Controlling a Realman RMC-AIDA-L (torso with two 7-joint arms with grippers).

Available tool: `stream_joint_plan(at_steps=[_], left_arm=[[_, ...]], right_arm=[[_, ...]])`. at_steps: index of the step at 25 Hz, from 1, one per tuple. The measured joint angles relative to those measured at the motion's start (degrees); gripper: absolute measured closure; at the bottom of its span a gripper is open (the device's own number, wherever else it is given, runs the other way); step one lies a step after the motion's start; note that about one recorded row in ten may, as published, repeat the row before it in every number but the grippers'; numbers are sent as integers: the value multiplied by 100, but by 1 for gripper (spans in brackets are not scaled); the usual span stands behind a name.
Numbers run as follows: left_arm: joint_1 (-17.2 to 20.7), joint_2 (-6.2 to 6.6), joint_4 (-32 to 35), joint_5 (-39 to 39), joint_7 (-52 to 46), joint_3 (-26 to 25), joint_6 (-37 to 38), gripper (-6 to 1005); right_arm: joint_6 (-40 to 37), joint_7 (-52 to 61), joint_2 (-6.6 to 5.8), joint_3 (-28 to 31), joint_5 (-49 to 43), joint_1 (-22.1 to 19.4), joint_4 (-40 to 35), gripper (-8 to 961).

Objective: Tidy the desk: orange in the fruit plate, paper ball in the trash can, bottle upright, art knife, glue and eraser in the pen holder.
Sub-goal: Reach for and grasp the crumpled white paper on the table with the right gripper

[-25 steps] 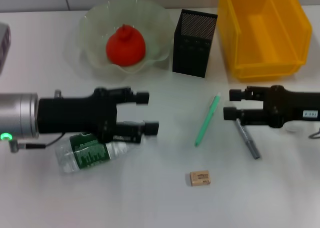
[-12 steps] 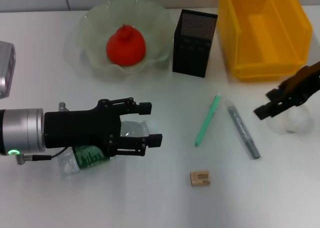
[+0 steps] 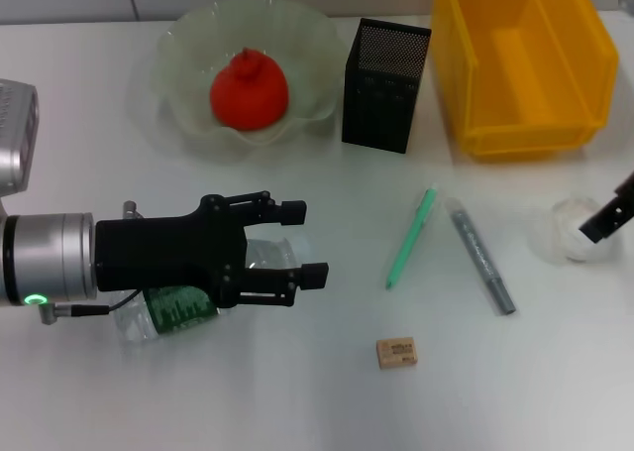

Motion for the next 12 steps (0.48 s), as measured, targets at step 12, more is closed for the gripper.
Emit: stream_joint_plan(at_steps=[12], left_arm=[[-11,-2,0,-1,-47,0,-30,166]], right_arm=[[845,-118,274,-264,-424,-267,300,212]])
